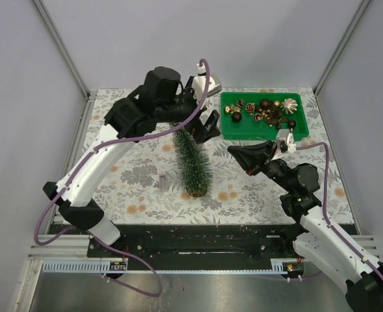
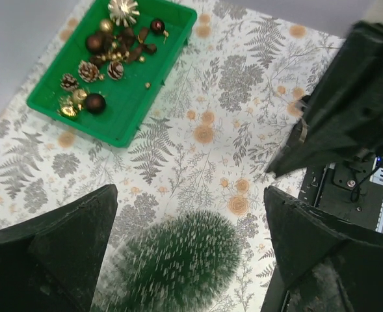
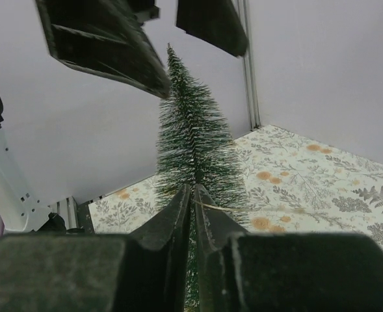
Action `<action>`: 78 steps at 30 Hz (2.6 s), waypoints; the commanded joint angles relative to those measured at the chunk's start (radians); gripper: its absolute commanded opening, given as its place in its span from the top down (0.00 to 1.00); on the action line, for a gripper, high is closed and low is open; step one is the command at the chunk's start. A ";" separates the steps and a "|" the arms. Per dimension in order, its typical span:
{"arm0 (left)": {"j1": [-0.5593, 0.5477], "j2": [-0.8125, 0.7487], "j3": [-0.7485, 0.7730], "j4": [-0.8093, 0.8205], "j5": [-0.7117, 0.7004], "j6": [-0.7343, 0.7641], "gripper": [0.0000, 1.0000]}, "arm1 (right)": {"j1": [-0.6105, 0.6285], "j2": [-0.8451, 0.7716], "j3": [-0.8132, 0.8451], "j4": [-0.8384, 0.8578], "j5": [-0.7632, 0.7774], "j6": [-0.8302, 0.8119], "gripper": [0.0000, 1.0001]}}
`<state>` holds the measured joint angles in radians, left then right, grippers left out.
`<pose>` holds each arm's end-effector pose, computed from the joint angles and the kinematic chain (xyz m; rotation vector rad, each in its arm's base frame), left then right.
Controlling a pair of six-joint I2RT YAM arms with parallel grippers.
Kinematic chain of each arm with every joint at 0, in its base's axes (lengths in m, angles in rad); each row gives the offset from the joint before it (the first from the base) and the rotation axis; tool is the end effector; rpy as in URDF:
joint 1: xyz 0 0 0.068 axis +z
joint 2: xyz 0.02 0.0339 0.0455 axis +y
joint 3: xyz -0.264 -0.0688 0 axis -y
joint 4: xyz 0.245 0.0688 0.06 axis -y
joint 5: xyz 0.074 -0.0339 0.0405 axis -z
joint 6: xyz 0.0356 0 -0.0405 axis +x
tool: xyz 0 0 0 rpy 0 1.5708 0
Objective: Decorate the small christmas tree
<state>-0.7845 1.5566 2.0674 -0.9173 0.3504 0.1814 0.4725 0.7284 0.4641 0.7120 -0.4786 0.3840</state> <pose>0.2032 -0.2201 0.5071 1.1421 1.6732 -0.7335 0.1442 0.0921 0.3289 -0.4983 1.1334 1.0182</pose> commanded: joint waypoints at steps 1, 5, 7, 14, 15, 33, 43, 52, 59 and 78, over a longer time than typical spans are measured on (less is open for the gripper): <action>-0.005 0.006 0.034 0.089 -0.004 -0.049 0.01 | 0.017 -0.024 0.031 -0.054 -0.051 -0.066 0.85; -0.010 -0.050 -0.093 0.167 -0.005 -0.054 0.01 | 0.020 -0.076 0.005 -0.124 -0.038 -0.060 0.81; -0.016 -0.070 -0.127 0.178 -0.016 -0.053 0.01 | 0.020 -0.098 -0.021 -0.143 -0.022 -0.042 0.80; -0.033 -0.167 -0.197 0.115 0.087 -0.010 0.01 | 0.021 -0.173 -0.055 -0.192 0.029 0.010 0.71; -0.042 -0.185 -0.223 0.095 0.111 -0.002 0.01 | 0.023 -0.173 -0.045 -0.207 0.025 0.006 0.70; -0.187 -0.377 -0.584 0.057 0.038 0.101 0.01 | 0.043 -0.143 0.132 -0.702 0.340 -0.062 0.64; -0.177 -0.443 -0.641 0.018 -0.010 0.153 0.01 | 0.041 0.310 0.341 -0.818 0.561 -0.050 0.52; -0.156 -0.555 -0.981 0.023 -0.106 0.271 0.01 | 0.040 0.359 0.355 -0.780 0.508 -0.027 0.50; -0.156 -0.538 -1.133 0.050 -0.154 0.262 0.01 | 0.041 0.203 0.262 -0.792 0.525 -0.019 0.50; -0.217 -0.391 -1.219 0.318 -0.094 0.079 0.01 | 0.040 0.091 0.261 -0.849 0.499 -0.030 0.51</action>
<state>-0.9871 1.1603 0.8452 -0.6598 0.2325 0.2577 0.5095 0.8417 0.7040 -0.1322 0.0170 0.3656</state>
